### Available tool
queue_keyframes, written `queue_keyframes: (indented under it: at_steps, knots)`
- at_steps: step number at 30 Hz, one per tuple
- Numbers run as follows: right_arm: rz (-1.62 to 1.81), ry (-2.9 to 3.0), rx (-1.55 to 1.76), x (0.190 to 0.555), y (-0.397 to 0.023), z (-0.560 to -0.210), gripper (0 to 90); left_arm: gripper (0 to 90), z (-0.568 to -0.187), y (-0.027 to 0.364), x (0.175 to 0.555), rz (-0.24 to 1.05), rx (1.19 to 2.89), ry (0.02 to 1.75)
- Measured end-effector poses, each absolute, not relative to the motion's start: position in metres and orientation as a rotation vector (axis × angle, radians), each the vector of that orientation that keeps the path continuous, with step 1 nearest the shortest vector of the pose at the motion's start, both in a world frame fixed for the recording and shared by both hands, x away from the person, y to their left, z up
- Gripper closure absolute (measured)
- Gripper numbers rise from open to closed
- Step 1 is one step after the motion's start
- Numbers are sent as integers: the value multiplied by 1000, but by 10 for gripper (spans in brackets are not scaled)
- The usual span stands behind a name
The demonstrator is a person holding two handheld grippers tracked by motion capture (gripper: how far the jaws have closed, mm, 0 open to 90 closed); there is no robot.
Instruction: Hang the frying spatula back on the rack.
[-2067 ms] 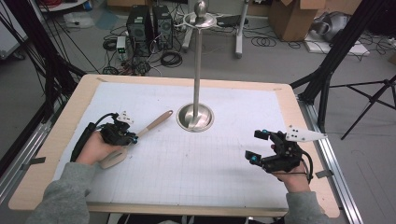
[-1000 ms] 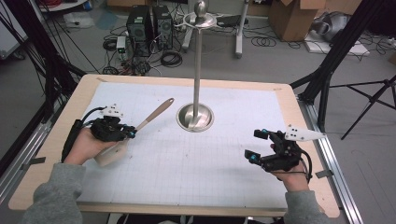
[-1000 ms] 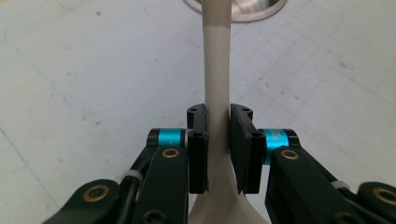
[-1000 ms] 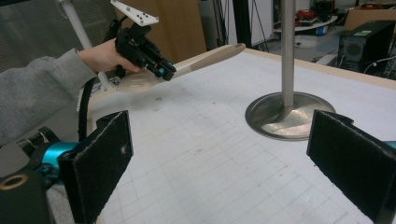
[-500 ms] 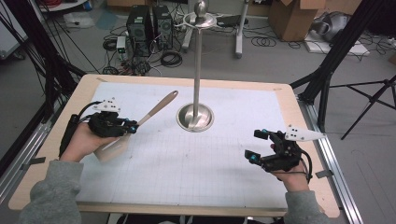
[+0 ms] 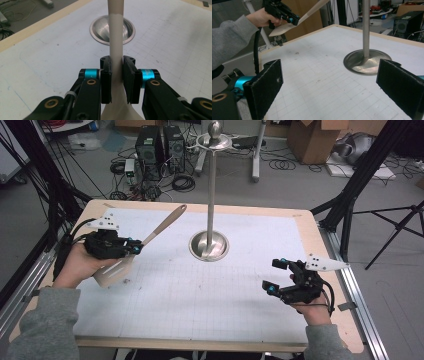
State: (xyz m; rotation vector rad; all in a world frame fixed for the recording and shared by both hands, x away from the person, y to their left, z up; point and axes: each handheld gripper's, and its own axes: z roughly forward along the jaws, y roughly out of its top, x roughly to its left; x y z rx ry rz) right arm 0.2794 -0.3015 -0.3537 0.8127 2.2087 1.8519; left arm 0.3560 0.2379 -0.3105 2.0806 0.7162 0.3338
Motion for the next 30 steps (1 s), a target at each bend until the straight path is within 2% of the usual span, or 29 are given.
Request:
queue_keyframes:
  at_steps: [30]
  knots:
    - [1868,2191,815,279,-305,-352,60,774,-268,245,361,336,2005,674]
